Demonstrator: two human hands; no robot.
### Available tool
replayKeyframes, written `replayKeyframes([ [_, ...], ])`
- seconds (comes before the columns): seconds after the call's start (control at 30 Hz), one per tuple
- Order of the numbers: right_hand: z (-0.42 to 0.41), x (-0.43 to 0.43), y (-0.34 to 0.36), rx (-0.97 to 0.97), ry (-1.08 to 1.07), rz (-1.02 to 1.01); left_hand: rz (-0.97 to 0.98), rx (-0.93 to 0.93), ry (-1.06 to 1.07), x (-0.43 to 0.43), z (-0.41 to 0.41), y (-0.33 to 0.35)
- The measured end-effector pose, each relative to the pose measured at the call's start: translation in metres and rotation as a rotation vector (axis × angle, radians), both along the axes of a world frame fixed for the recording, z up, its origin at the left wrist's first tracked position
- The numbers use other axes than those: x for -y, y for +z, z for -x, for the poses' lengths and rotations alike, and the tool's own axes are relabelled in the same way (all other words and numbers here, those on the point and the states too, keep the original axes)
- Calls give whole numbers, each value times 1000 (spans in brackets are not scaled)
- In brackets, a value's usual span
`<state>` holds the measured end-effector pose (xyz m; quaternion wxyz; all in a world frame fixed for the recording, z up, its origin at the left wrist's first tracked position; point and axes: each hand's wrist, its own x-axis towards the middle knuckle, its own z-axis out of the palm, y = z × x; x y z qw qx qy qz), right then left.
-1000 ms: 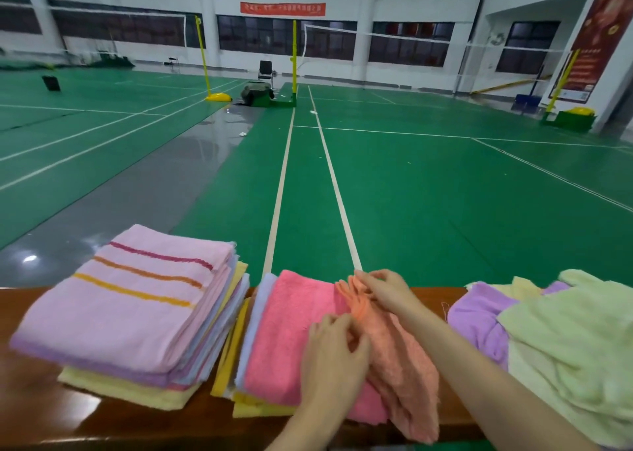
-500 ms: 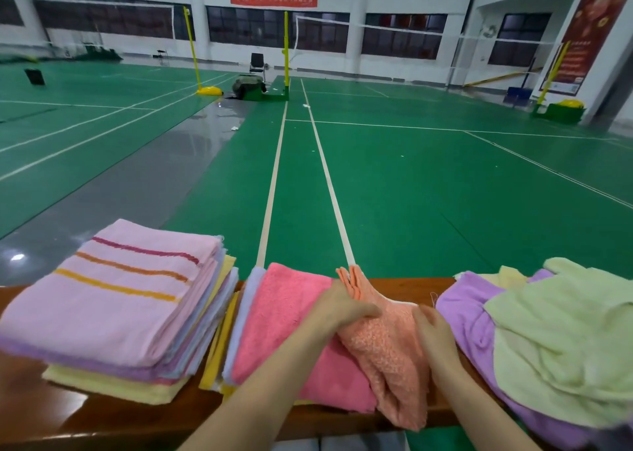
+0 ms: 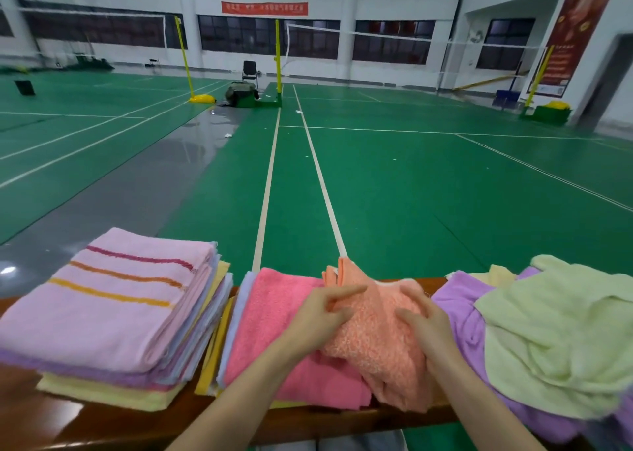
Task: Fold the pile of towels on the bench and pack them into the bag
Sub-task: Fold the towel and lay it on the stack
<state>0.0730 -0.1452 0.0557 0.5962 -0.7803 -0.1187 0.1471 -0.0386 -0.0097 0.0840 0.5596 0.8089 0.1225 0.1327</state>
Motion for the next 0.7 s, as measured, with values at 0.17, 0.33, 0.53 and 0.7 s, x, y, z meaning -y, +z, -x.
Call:
replayKeyframes([
  [0.17,5,-20,51,223,2,-124,181,177,106,-14,31,36],
  [0.33,20,-56,50,200,182,-99,170,188,240,-41,70,24],
  [0.53,46,-75,-10,312,300,233,231,-49,487,-74,99,-21],
  [0.7,40,-73,3,320,279,99,-360,-73,575,-73,78,-3],
])
